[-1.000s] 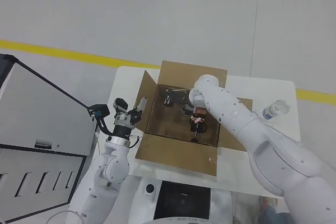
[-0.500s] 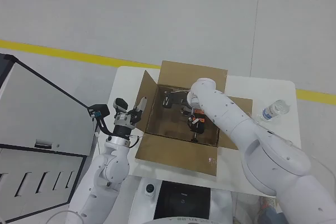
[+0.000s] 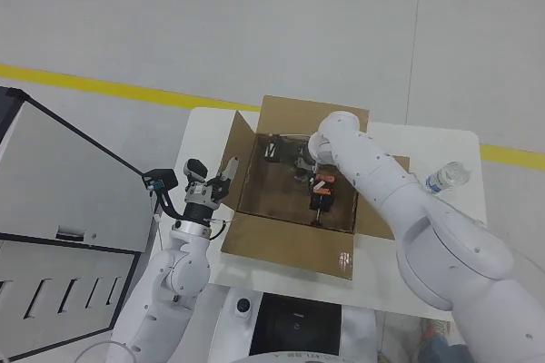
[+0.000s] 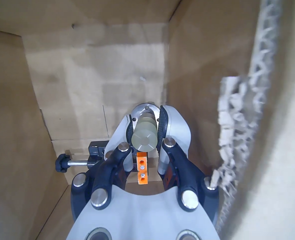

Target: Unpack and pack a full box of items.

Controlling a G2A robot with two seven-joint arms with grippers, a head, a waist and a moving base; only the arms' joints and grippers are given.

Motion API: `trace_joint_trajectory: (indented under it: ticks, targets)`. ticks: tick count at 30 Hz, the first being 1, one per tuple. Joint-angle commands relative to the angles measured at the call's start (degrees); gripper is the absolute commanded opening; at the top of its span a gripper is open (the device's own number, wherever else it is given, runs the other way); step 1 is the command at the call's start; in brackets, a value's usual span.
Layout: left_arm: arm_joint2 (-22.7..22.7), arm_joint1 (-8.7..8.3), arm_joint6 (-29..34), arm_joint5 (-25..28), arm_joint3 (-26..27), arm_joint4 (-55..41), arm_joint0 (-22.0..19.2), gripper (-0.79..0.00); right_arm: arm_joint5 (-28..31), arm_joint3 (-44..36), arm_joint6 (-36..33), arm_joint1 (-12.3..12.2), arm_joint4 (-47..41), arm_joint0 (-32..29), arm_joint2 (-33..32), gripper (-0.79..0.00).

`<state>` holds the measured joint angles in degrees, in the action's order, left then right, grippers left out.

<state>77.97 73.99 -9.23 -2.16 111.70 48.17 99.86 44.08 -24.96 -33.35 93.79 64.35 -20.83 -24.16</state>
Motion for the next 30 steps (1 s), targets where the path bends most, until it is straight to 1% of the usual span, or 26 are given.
trace_joint_trajectory:
  ticks: [1,4,7,10,13,14,16,17,19,20,22,24,26,28,30]
  targets:
    - [0.0,0.0,0.0,0.0,0.0,0.0,0.0,0.0,1.05,-1.71,0.48,-0.93,-0.14,0.09,-0.87,-0.785]
    - [0.0,0.0,0.0,0.0,0.0,0.0,0.0,0.0,2.1,-5.63,0.81,-2.98,-0.18,-0.24,-2.73,-0.785]
    - [0.0,0.0,0.0,0.0,0.0,0.0,0.0,0.0,3.57,-11.37,0.49,-5.86,0.0,-1.47,-5.44,-0.785]
    - [0.0,0.0,0.0,0.0,0.0,0.0,0.0,0.0,3.59,-19.91,-1.33,-9.5,0.35,-4.55,-9.5,-0.785]
    - [0.0,0.0,0.0,0.0,0.0,0.0,0.0,0.0,0.22,-32.18,-5.84,-13.94,1.68,-9.96,-16.13,-0.785]
    - [0.0,0.0,0.0,0.0,0.0,0.0,0.0,0.0,-1.13,-37.3,-7.79,-15.57,2.1,-12.66,-19.2,-0.785]
    - [0.0,0.0,0.0,0.0,0.0,0.0,0.0,0.0,-3.7,-50.05,-12.12,-18.79,3.25,-19.71,-26.34,-0.785]
    - [0.0,0.0,0.0,0.0,0.0,0.0,0.0,0.0,-4.52,-56.92,-14.33,-20.25,3.85,-23.94,-30.14,-0.785]
    - [0.0,0.0,0.0,0.0,0.0,0.0,0.0,0.0,-6.21,-71.08,-16.59,-22.71,4.98,-32.92,-38.42,-0.785]
    - [0.0,0.0,0.0,0.0,0.0,0.0,0.0,0.0,-6.34,-78.02,-15.48,-23.61,5.67,-37.84,-41.9,-0.785]
    - [0.0,0.0,0.0,0.0,0.0,0.0,0.0,0.0,-5.58,-87.57,-11.96,-25.03,6.89,-46.9,-48.74,-0.785]
    - [0.0,0.0,0.0,0.0,0.0,0.0,0.0,0.0,-5.86,-93.79,-8.86,-25.86,8.64,-54.1,-53.66,-0.785]
    - [0.0,0.0,0.0,0.0,0.0,0.0,0.0,0.0,-5.91,-97.12,-5.23,-26.3,8.45,-59.37,-56.97,-0.785]
    - [0.0,0.0,0.0,0.0,0.0,0.0,0.0,0.0,-6.47,-97.14,-2.21,-26.55,6.06,-62.94,-59.83,-0.785]
    - [0.0,0.0,0.0,0.0,0.0,0.0,0.0,0.0,-6.67,-96.63,-1.7,-26.6,5.17,-63.63,-60.5,-0.785]
